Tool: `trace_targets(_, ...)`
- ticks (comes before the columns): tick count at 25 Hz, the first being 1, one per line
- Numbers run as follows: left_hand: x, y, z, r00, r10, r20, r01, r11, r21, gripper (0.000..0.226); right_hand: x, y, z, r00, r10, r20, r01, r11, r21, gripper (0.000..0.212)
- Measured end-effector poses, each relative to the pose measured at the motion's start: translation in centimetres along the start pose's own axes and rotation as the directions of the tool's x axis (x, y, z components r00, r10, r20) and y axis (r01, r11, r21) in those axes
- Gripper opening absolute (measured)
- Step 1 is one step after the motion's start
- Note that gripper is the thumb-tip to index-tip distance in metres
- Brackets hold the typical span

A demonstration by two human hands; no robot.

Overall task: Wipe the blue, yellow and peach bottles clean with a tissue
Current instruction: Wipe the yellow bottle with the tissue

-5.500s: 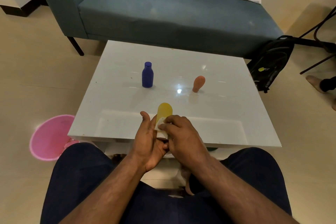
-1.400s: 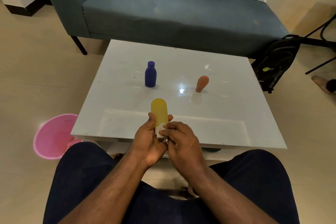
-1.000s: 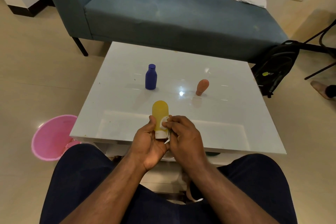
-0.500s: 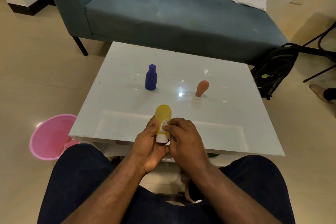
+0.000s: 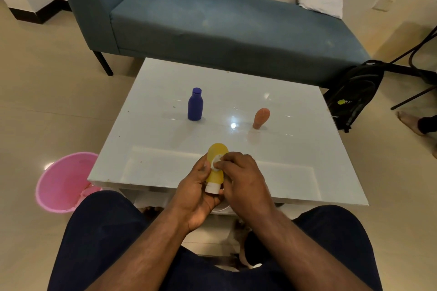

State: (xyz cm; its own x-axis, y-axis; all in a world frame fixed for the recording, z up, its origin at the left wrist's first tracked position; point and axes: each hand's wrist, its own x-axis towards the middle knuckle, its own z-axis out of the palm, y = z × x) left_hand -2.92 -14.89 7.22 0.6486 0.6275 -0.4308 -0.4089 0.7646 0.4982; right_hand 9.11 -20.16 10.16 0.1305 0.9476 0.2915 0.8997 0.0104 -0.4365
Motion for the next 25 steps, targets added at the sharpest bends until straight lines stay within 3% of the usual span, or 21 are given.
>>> trace_targets(4,-0.1,0.0,0.5,1.0,-0.012,-0.01,0.013,0.994,0.109,0.034,3.0,1.0,-0.5,0.976,0.182,-0.115,-0.17,0.979,0.108,0.023)
trace_targets(9,0.0,-0.2,0.5,0.999,0.023,-0.033,-0.018,0.989,0.147,0.031,2.4,0.3,-0.8,0.999,-0.009,0.031,0.011,0.999,-0.051,0.029)
trace_targets(14,-0.1,-0.1,0.7,0.999,0.003,-0.032,-0.001,0.997,0.078,0.04,2.7,0.9,-0.5,0.975,0.178,-0.131,-0.16,0.978,0.136,0.024)
trace_targets(18,-0.1,-0.2,0.7,0.999,-0.039,-0.031,0.038,0.999,-0.028,0.035,0.3,-0.1,-0.1,0.984,0.161,-0.079,-0.146,0.975,0.167,0.022)
trace_targets(22,-0.2,0.1,0.6,0.995,-0.093,-0.035,0.092,0.995,-0.049,0.037,2.9,0.4,-1.1,0.942,0.317,-0.112,-0.275,0.917,0.289,0.024)
trace_targets(25,-0.2,0.1,0.5,0.994,-0.086,-0.065,0.084,0.996,-0.023,0.046,2.4,-1.2,-1.2,0.931,0.353,-0.092,-0.303,0.889,0.342,0.024)
